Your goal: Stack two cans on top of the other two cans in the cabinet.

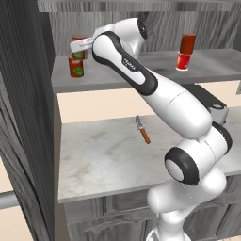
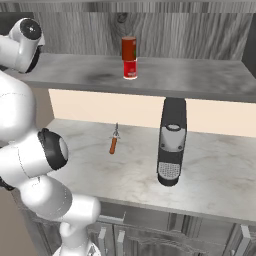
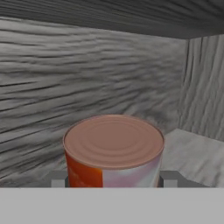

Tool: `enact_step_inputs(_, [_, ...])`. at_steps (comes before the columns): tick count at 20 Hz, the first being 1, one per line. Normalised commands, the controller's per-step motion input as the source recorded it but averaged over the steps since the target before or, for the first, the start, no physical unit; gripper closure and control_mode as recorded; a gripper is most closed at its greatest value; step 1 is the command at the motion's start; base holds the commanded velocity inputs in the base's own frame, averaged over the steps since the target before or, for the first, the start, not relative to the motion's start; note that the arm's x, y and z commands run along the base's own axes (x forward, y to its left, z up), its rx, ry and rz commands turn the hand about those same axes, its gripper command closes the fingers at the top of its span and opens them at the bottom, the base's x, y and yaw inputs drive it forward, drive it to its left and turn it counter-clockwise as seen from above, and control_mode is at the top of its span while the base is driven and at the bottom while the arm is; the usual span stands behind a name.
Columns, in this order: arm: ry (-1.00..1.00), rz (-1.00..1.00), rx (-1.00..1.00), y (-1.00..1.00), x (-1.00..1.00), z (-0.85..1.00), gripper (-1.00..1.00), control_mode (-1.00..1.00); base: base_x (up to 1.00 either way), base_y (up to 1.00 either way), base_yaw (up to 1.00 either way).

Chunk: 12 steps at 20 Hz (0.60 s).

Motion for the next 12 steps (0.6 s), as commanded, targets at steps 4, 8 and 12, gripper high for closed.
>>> enact_step_inputs(4, [0.0, 0.0, 0.0, 0.05, 0.2, 0.0, 1.0, -1.0, 0.0, 0.0, 0.0])
enact_step_inputs(8, [0.0, 0.0, 0.0, 0.0, 0.22, 0.0, 1.0, -1.0, 0.0, 0.0, 0.0])
enact_step_inputs(12, [0.0, 0.0, 0.0, 0.0, 0.17, 0.0, 1.0, -1.0, 0.0, 0.0, 0.0])
